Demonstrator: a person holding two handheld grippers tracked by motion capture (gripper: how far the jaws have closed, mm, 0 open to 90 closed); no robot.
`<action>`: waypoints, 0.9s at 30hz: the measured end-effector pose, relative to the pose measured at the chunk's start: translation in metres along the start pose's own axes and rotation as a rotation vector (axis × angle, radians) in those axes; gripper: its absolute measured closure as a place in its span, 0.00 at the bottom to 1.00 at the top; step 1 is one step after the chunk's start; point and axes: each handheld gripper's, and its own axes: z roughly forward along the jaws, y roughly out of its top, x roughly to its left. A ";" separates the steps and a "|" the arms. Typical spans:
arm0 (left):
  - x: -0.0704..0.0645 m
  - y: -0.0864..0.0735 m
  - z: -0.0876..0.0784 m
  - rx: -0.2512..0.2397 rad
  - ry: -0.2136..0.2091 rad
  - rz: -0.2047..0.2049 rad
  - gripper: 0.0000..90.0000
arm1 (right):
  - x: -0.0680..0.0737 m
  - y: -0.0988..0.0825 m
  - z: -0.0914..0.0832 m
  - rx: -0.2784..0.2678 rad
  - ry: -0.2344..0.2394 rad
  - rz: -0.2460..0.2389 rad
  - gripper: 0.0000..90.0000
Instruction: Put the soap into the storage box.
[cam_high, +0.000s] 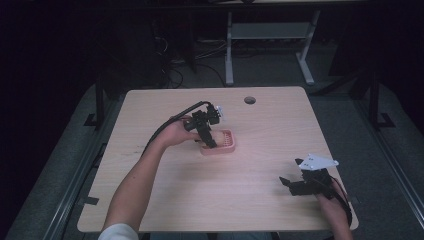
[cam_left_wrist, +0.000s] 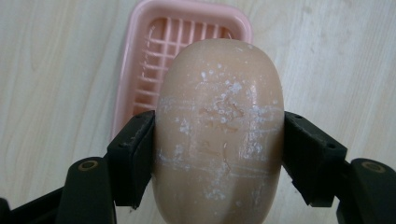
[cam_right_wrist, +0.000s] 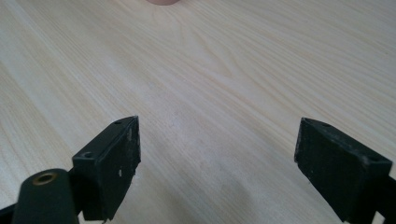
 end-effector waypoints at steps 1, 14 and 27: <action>0.002 0.000 0.001 -0.006 -0.004 -0.009 0.35 | 0.000 0.000 0.000 -0.002 0.003 0.001 0.15; 0.013 0.008 0.014 0.012 -0.016 -0.037 0.35 | 0.000 0.000 -0.001 -0.007 0.002 0.002 0.15; 0.015 0.019 0.031 0.045 -0.011 -0.034 0.35 | -0.001 0.000 -0.002 -0.014 0.003 0.002 0.15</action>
